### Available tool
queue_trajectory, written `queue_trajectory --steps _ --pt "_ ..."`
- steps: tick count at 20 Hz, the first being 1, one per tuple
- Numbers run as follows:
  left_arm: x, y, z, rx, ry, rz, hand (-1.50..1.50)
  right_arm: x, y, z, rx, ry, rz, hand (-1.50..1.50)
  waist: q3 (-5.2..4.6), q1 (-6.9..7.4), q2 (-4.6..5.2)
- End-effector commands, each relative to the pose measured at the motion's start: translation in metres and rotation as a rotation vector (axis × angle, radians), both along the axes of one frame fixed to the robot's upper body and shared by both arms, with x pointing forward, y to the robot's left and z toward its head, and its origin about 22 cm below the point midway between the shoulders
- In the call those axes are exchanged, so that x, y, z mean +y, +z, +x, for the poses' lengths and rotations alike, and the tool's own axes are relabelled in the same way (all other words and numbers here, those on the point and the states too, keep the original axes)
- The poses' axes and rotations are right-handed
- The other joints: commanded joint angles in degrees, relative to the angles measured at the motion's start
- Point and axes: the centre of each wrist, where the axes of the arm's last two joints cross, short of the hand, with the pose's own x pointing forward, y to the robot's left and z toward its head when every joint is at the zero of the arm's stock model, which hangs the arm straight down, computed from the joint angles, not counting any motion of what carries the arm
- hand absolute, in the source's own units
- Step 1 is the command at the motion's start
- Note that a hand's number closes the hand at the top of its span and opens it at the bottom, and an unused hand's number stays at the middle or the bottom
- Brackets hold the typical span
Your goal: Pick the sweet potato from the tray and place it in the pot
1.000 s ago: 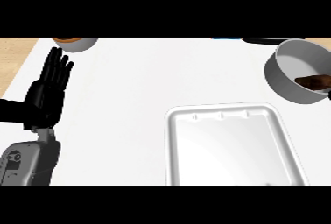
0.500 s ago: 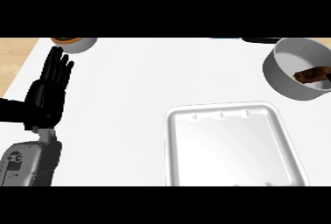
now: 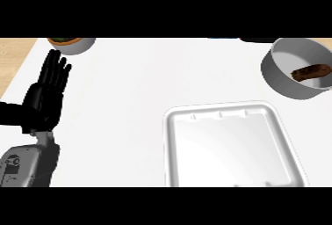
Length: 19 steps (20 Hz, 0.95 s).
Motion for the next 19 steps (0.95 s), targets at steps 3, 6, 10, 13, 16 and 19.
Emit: queue_trajectory --steps 3,6,10,13,16,19 --pt "0.007 -0.002 0.005 0.012 0.012 0.007 0.00 -0.029 0.000 -0.052 -0.125 -0.022 0.006 -1.50 -0.06 -0.63 -0.13" --pt "0.002 -0.006 0.006 -0.003 -0.007 -0.011 0.00 -0.049 -0.006 -0.085 -0.099 -0.048 0.014 -1.50 -0.04 -0.32 0.00" --pt "0.001 -0.010 -0.015 0.007 -0.010 -0.010 0.00 -0.069 0.001 -0.123 -0.096 -0.060 -0.017 -1.50 -0.05 -0.14 -0.08" --pt "0.014 0.001 0.005 0.010 -0.008 -0.018 0.00 -0.068 -0.033 -0.140 -0.135 -0.068 0.025 -1.50 0.00 -0.07 0.09" --pt "0.000 -0.001 0.007 -0.003 -0.006 -0.001 0.00 -0.081 -0.020 -0.151 -0.136 -0.074 0.004 -1.50 -0.01 0.06 0.07" --pt "-0.017 0.001 0.003 0.003 -0.003 -0.008 0.00 -0.085 -0.031 -0.197 -0.118 -0.077 0.011 -1.50 -0.03 -0.25 -0.02"
